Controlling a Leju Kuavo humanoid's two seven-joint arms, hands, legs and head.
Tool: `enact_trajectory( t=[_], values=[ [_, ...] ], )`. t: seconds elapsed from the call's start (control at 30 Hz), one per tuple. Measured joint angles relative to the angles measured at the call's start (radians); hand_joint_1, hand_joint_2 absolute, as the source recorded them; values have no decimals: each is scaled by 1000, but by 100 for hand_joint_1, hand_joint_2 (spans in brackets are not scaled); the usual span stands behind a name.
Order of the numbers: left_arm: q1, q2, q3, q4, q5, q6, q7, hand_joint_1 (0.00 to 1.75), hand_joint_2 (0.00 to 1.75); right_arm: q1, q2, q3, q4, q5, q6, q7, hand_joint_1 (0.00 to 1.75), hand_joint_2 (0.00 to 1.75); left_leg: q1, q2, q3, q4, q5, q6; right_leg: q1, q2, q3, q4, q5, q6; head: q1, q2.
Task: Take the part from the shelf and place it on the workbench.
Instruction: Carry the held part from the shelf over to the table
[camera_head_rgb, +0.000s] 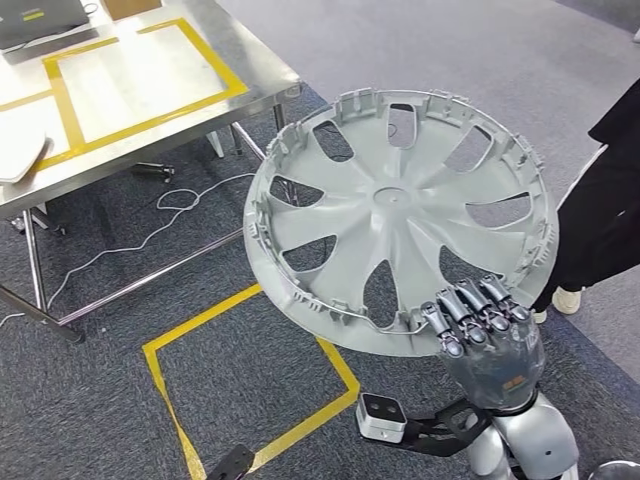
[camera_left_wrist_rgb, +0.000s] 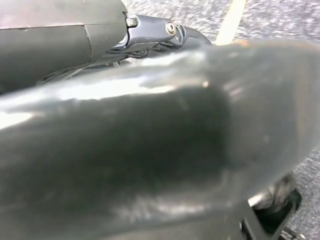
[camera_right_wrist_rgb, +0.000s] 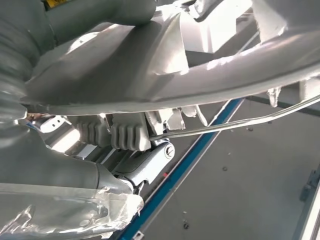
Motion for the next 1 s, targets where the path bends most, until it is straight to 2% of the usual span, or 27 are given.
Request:
enact_trajectory(
  t=[0.03, 0.07, 0.1, 0.13, 0.17, 0.2, 0.27, 0.33, 0.4, 0.43, 0.47, 0.53, 0.57, 0.6, 0.63, 0.67, 0.7, 0.73, 0.77, 0.8, 0.83, 0.87, 0.9, 0.93, 0.97, 1.0],
  values=[
    [-1, -1, 0, 0, 0, 0, 0, 0, 0, 0, 0, 0, 0, 0, 0, 0, 175, 175, -3, 34, -28, 60, -32, -3, 2, -14, 0, -1, 0, -4, -4, 0],
    [-2, 0, 0, 0, 1, 0, 0, 0, 0, -1, 1, 0, 0, 0, 0, 0, 175, 175, -3, 53, -59, 129, -63, -5, 4, -29, 0, -1, -1, -8, -6, 0],
    [-2, 0, 0, 0, 1, 0, 0, 0, 0, 0, 1, 0, 1, 0, 0, 0, 175, 175, -3, 62, -85, 184, -83, -6, 6, -44, 0, -1, -2, -9, -6, 0],
    [-2, 0, 0, 0, 2, 0, 1, 0, 0, 0, 1, 0, 2, 0, 0, 0, 175, 175, -3, 66, -97, 212, -85, -5, 8, -58, 1, -1, -2, -10, -7, 0],
    [-1, 0, 0, 0, 3, 0, 2, 0, 0, -1, 1, 0, 3, 0, 0, 0, 175, 175, -3, 68, -89, 200, -70, -3, 9, -71, 1, -1, -3, -10, -7, 0],
    [0, 1, 0, 0, 3, 0, 4, 0, 0, -1, 1, 0, 3, 0, 0, 0, 175, 175, -5, 74, -63, 155, -41, 1, 10, -84, 2, -1, -4, -10, -7, 0],
    [-2, 2, 0, 0, 5, -1, 5, 0, 0, -2, 1, 0, 4, 0, 0, 0, 175, 175, -14, 118, 12, 23, 12, 13, 16, -106, 6, 1, -8, -6, -7, 0],
    [-5, 1, 0, 0, 6, -1, 5, 0, 0, -2, 1, 0, 4, 0, 0, 0, 175, 175, -23, 152, 50, -52, 25, 25, 24, -125, 8, 2, -13, 1, -6, 0],
    [-5, 1, 0, 0, 7, -1, 5, 0, 0, -3, 1, 0, 5, 0, 0, 0, 175, 175, -23, 135, 50, -63, 22, 35, 27, -146, 13, 0, -17, 11, -5, 0],
    [-3, 2, 0, 0, 8, -1, 6, 0, 0, -4, 1, 0, 5, 0, 0, 0, 175, 175, -20, 122, 50, -66, 24, 40, 26, -140, 13, 3, -22, 17, -4, 0],
    [-2, 2, 0, 0, 8, -1, 6, 0, 0, -5, 1, 1, 6, 0, 0, 0, 175, 175, -16, 109, 52, -68, 26, 44, 24, -119, 8, 20, -35, 23, -2, 0],
    [-3, 1, 0, 0, 8, -2, 6, 0, 0, -5, 1, 1, 6, -1, 0, 0, 175, 175, -10, 85, 53, -71, 29, 51, 20, -60, -36, 114, -85, 33, 4, 0],
    [-4, 0, 0, 0, 8, -2, 6, 0, 0, -5, 1, 1, 6, -1, 0, 0, 175, 175, -9, 71, 53, -70, 30, 53, 18, -43, -70, 184, -115, 36, 6, 0],
    [-5, 0, 0, 0, 8, -3, 6, 0, 0, -5, 1, 1, 8, -1, 0, 0, 175, 175, -8, 57, 53, -70, 30, 53, 18, -37, -102, 244, -135, 37, 8, 0],
    [-4, 0, 0, 0, 8, -4, 6, 0, 0, -4, 1, 1, 9, -1, 0, 0, 175, 175, -8, 43, 53, -70, 30, 53, 18, -35, -123, 277, -138, 38, 8, 0],
    [-3, 0, 0, 0, 8, -4, 6, 0, 0, -4, 1, 0, 11, 0, 0, 0, 175, 175, -7, 27, 54, -70, 31, 53, 17, -34, -126, 272, -121, 38, 8, 0],
    [-3, 0, 0, 0, 9, -4, 6, 0, 0, -3, 1, 0, 12, 0, 0, 0, 175, 175, -6, 12, 54, -69, 31, 52, 16, -28, -110, 228, -87, 38, 8, 0],
    [-3, -1, 0, 0, 9, -4, 6, 0, 0, -4, 1, 0, 12, 0, 0, 0, 175, 175, -4, -3, 55, -69, 31, 49, 12, -13, -81, 161, -48, 39, 8, 0],
    [-3, -1, 0, 0, 9, -4, 6, 0, 0, -4, 1, 1, 12, 0, 0, 0, 175, 175, -4, -17, 53, -67, 32, 45, 6, 16, -51, 92, -20, 40, 9, 0],
    [-4, -1, 0, 0, 9, -4, 6, 0, 0, -4, 1, 1, 13, 0, 0, 0, 175, 175, -4, -30, 50, -65, 33, 40, 1, 40, -27, 42, -4, 40, 8, 0],
    [-4, -1, 0, 0, 9, -4, 6, 0, 0, -4, 1, 1, 14, 0, 0, -1, 175, 175, -3, -42, 45, -64, 36, 33, -2, 59, -13, 14, 0, 38, 8, 0],
    [-3, 0, 0, 0, 10, -3, 6, 0, 0, -4, 1, 0, 15, 0, 0, -1, 175, 175, -1, -54, 40, -64, 40, 26, -1, 65, -8, 6, -3, 32, 7, 0],
    [-2, 1, 1, 0, 10, -3, 6, 0, 0, -4, 1, 0, 15, 0, 0, -1, 175, 175, 1, -65, 37, -66, 43, 20, 0, 54, -6, 6, -2, 25, 7, 0],
    [1, 1, 1, 0, 10, -3, 6, 0, 0, -4, 1, 0, 16, 0, 0, -1, 175, 175, 2, -64, 34, -66, 42, 14, 0, 42, -6, 5, -1, 19, 7, 0],
    [3, 1, 1, 0, 10, -2, 6, 0, 0, -4, 2, 1, 17, 0, 0, -1, 175, 175, 0, -46, 27, -54, 33, 9, -1, 29, -4, 2, 1, 11, 1, 0],
    [3, 1, 1, 0, 10, -2, 7, 0, 0, -4, 2, 1, 18, 0, 0, -1, 175, 175, -2, -17, 11, -22, 13, 5, -1, 14, -2, 0, 2, 4, -3, 0]
  ],
)
